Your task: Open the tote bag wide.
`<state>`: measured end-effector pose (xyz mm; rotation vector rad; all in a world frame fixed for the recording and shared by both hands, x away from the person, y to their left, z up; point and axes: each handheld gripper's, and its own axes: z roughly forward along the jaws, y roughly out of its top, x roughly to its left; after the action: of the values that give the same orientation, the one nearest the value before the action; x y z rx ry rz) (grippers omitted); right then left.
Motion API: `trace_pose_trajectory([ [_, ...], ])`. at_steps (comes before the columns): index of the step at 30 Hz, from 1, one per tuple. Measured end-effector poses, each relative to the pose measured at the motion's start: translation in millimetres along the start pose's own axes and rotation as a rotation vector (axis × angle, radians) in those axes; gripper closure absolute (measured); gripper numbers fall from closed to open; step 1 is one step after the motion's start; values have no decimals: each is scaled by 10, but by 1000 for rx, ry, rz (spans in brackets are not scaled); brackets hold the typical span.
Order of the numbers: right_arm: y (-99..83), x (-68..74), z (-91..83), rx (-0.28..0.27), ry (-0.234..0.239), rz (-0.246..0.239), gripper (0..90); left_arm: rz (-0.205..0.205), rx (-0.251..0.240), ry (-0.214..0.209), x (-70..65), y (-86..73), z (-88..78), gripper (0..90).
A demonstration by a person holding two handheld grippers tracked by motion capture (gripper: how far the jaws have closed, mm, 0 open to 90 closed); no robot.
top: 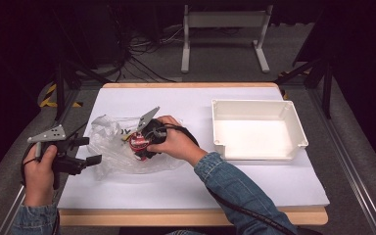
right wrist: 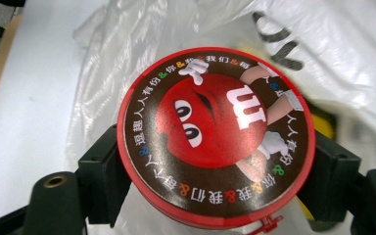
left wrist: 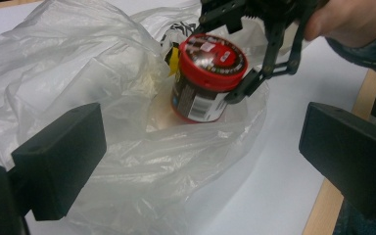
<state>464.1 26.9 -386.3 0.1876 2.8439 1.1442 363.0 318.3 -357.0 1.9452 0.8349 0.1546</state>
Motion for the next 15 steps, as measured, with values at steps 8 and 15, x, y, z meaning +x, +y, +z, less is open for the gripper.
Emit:
trace_pose_trajectory([
  [8, 109, -13, -377, -41, -29, 8, 245, 3, -3, 24, 35, 39, 71, 24],
  [15, 178, -31, -689, -61, -57, 33, 245, 1, 3, 19, 49, 82, 131, 22],
])
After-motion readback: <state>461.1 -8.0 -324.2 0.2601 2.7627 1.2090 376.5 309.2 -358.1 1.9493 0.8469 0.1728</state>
